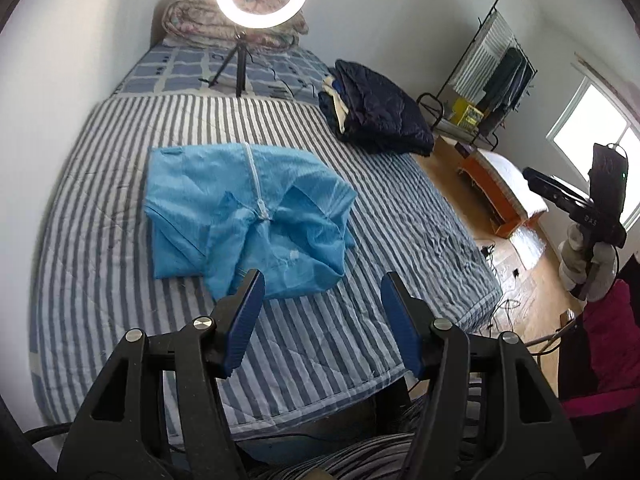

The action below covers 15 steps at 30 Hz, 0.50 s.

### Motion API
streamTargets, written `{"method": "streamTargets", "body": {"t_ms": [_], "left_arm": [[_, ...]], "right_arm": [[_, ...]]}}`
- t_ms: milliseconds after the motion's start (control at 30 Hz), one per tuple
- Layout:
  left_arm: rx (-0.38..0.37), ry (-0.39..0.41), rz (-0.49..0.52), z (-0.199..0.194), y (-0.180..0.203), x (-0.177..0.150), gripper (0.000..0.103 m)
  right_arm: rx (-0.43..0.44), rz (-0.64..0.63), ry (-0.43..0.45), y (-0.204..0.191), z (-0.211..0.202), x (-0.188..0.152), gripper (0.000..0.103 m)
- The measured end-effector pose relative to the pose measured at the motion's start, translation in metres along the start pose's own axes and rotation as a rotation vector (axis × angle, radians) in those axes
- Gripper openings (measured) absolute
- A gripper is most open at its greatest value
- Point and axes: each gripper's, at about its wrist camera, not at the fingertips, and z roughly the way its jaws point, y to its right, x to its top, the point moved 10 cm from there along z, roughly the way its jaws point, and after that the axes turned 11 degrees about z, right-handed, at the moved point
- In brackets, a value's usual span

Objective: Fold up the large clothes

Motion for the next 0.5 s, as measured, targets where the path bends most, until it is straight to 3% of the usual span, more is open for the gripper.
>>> {"method": "streamTargets", "body": {"t_ms": [167, 500], "left_arm": [[-0.043, -0.089, 0.035, 0.072, 0.02, -0.008, 0.062], [0.007, -0.23, 0.163, 0.173, 0.039, -0.023, 0.062]], "right_arm": [[0.069, 0.048, -0.101, 0.006, 0.07, -0.031, 0.048], [0.165, 0.154, -0.262, 0.021, 0.175, -0.077, 0.034]]}}
